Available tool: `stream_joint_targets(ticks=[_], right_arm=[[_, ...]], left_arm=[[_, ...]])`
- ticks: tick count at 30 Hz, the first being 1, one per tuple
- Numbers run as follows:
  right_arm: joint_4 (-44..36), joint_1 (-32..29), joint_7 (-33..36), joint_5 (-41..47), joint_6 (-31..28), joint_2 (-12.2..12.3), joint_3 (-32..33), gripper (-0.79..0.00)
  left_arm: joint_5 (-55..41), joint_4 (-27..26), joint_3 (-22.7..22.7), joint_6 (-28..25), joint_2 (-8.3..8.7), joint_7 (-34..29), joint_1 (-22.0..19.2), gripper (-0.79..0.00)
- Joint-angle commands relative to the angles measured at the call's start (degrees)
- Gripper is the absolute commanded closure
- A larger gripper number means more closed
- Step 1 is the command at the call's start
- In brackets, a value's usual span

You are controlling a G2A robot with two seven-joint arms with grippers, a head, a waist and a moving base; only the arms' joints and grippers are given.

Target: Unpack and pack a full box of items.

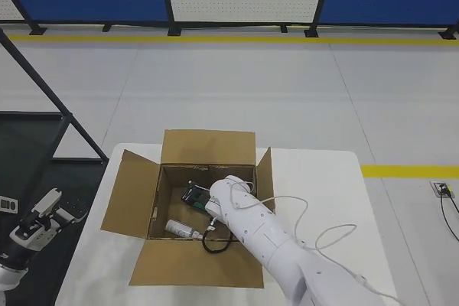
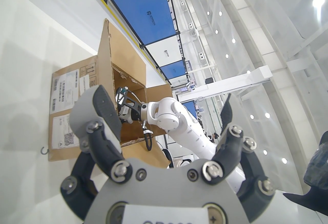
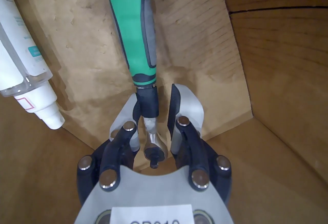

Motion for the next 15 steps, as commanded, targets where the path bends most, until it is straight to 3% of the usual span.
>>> stream_joint_targets(ticks=[1, 15], right_arm=[[0.48, 0.0, -0.23, 0.42, -0.84, -0.12, 0.34, -0.302], [2.31, -0.21, 0.37, 1.36, -3.15, -0.63, 2.01, -0.286]], left_arm=[[0.0, 0.09, 0.04, 0.04, 0.0, 0.33, 0.02, -0.785], [0.09, 0.44, 0.21, 0.21, 0.07, 1.8, 0.05, -0.785]])
